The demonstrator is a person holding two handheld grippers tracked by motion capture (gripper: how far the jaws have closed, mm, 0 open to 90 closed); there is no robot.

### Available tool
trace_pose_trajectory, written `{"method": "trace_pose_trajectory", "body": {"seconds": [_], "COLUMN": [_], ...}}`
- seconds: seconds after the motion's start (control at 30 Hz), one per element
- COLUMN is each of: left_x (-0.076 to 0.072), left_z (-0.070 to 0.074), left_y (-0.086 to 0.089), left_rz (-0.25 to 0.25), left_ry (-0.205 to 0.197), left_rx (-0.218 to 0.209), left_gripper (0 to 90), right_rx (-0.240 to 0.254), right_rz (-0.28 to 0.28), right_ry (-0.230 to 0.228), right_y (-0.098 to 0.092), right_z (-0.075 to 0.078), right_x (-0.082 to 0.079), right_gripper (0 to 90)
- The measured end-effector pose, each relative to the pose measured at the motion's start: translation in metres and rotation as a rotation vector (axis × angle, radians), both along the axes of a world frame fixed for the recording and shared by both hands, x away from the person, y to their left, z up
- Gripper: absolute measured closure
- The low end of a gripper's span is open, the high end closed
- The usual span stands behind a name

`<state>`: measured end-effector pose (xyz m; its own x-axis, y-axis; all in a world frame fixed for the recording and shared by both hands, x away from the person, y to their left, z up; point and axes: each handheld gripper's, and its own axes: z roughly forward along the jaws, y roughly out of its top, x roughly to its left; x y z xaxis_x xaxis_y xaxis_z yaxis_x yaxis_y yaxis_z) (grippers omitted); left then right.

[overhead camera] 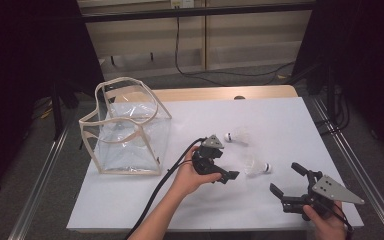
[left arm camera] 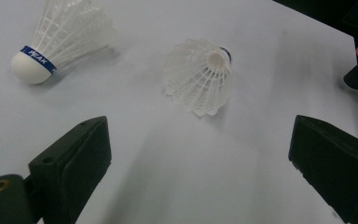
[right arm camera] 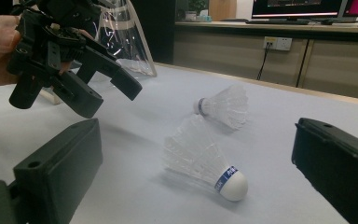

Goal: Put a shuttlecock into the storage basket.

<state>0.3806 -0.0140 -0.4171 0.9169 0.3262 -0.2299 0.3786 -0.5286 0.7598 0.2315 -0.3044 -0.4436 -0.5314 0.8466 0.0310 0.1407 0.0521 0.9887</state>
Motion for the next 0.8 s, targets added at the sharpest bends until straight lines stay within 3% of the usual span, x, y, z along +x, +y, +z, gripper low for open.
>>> {"method": "trace_pose_trajectory", "body": {"seconds": [0.8], "left_x": [-0.002], "left_z": [-0.01], "left_y": [-0.016], "left_rz": [-0.032], "left_ry": [-0.001], "left_rx": [-0.012], "left_gripper": [6.0], "right_rx": [0.0], "right_rz": [-0.002], "right_ry": [0.003], "right_y": [0.0], "right_z": [0.0], "right_x": [0.0], "right_gripper": [1.4]}}
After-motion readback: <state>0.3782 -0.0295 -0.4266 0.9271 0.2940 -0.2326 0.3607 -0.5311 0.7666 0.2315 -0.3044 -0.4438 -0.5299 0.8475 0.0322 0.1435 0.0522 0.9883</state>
